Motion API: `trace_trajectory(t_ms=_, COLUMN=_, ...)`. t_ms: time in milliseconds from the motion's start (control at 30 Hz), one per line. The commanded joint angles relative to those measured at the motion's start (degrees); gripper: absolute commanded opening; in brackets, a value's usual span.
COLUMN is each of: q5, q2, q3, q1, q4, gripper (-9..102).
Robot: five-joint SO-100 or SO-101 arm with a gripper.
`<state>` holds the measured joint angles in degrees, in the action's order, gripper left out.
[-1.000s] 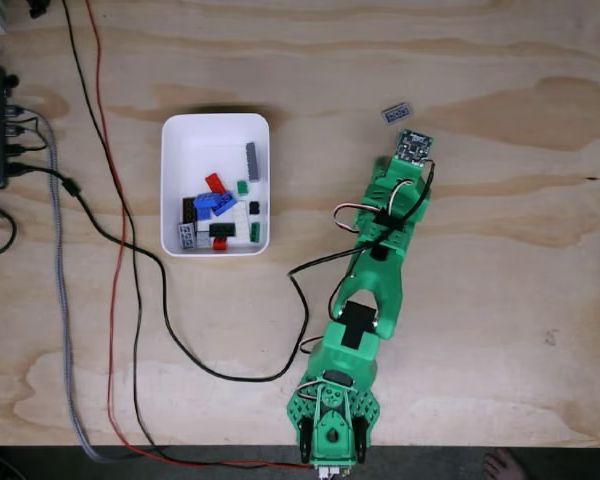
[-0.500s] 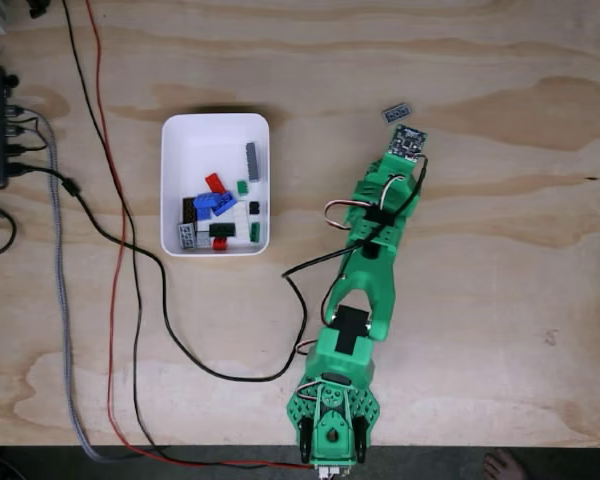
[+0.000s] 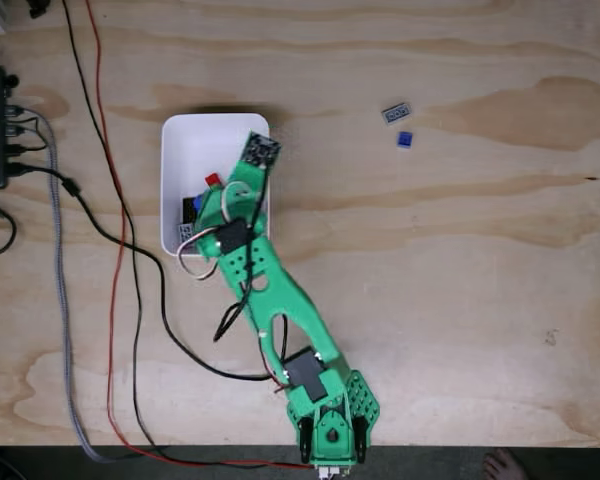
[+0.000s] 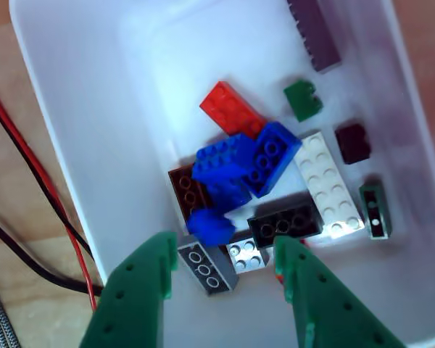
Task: Put all lego bricks in the bin.
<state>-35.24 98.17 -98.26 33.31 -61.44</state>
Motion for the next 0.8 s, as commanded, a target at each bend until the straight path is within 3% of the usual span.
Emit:
trace_trajectory(t_ms=0, q5=1.67, q2=-0.18, q3=2.37, q1=4.13, q4=1.67, gripper=20)
trace_trajectory(t_ms=133, q5=2.02, q2=5.19, q3=4.75, q1=-1.67, q4=-0.62, gripper=31)
trace_trajectory(t_ms=233, q5=-3.96, q2=12.04, q3=3.52, q1=-17.40, q4=2.90, gripper=31)
trace_trajectory(t_ms=400, q5=-34.45, q2=11.51, q3=-17.49, q1=-45.09, q4=33.31, gripper=30)
trace_trajectory(t_ms=500, q5=-48.78, q2=3.60, q3=-29.00, q1=-50.63, q4=53.26, gripper=28)
trace_trajectory(t_ms=567, q5=-53.17, q2=-2.46, q3=-35.95, q1=-51.50, q4=69.35, gripper=27)
trace_trajectory(t_ms=767, q5=-56.43, q2=-16.96, q3=-30.76, q1=-52.82, q4=79.98, gripper=25)
